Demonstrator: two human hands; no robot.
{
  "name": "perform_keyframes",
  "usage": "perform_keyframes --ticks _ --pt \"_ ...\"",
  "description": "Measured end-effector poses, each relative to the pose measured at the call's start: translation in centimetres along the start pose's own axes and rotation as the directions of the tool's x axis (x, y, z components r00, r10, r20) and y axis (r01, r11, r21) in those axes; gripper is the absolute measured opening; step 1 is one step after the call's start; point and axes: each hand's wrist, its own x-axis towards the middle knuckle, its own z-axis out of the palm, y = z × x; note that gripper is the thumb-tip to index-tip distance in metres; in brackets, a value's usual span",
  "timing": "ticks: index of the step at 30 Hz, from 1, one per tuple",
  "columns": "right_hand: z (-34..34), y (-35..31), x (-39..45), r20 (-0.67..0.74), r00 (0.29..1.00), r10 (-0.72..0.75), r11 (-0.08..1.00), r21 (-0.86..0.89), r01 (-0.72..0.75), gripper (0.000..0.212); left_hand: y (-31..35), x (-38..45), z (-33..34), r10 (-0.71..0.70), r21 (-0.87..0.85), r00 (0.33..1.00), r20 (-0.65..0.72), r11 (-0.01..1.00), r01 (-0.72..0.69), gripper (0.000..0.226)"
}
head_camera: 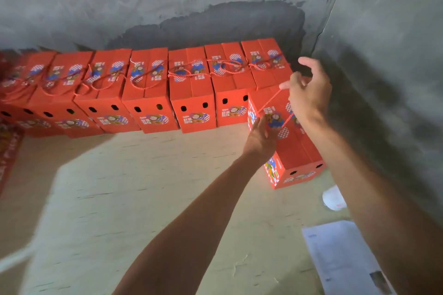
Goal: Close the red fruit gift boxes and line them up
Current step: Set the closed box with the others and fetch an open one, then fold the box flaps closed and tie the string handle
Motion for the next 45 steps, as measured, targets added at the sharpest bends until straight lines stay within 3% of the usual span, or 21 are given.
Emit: perform_keyframes --ticks 4,11,15,20,22,24,26,30,36,40,45 --pt "0.3 1.1 2.2 -0.027 0.999 0.043 0.998 0.038 -0.042 0.042 -0.7 2.8 -0.2 0.028 0.047 0.999 0.045 0.998 -0.030 0.053" --pt "0.2 2.0 3.0 -0.027 0.999 0.035 0.999 -0.010 -0.036 0.045 -0.9 3.7 0.9 0.008 -0.037 0.996 0.088 0.999 -0.005 0.058" --pt "-0.2 1.8 1.7 0.138 0.989 -0.044 0.974 -0.215 0.074 0.047 -0.3 3.7 0.2 -0.038 -0.094 0.994 0.101 0.994 0.047 0.059" --pt "-0.8 0.7 -1.6 0.375 0.915 -0.146 0.714 -0.601 0.360 0.048 1.8 2.6 -1.3 -0.052 -0.089 0.991 0.119 0.994 0.063 0.053" --pt "-1.1 -0.2 -2.8 0.433 0.896 -0.097 0.577 -0.709 0.405 0.044 2.9 1.3 -2.1 -0.036 -0.126 0.997 0.071 0.991 0.045 0.049" --pt "-1.5 -1.1 -4.4 0.449 0.892 -0.038 0.520 -0.754 0.402 0.038 3.5 -0.6 -3.3 -0.033 -0.172 0.998 0.057 0.984 0.042 0.045" --pt "-1.6 -2.5 -6.4 0.455 0.889 -0.039 0.555 -0.730 0.398 0.033 3.8 -2.8 -5.0 -0.050 -0.175 0.998 0.038 0.983 0.056 0.042" --pt "-0.6 -6.2 -11.6 0.495 0.847 -0.194 0.604 -0.620 0.501 0.038 3.1 -8.8 -9.1 -0.079 -0.202 0.996 -0.039 0.977 0.069 0.038" --pt "3.3 -11.3 -21.8 0.575 0.753 -0.319 0.723 -0.366 0.586 0.046 -0.7 -19.6 -17.1 -0.142 -0.301 0.953 -0.267 0.952 0.058 0.021" --pt "6.7 -14.3 -28.3 0.658 0.664 -0.355 0.736 -0.241 0.632 0.053 -4.5 -27.0 -23.0 -0.172 -0.271 0.878 -0.447 0.961 0.051 0.022" --pt "11.7 -18.1 -36.4 0.744 0.527 -0.411 0.716 -0.095 0.692 0.058 -9.3 -35.3 -30.1 -0.258 -0.288 0.737 -0.625 0.953 0.089 0.024"
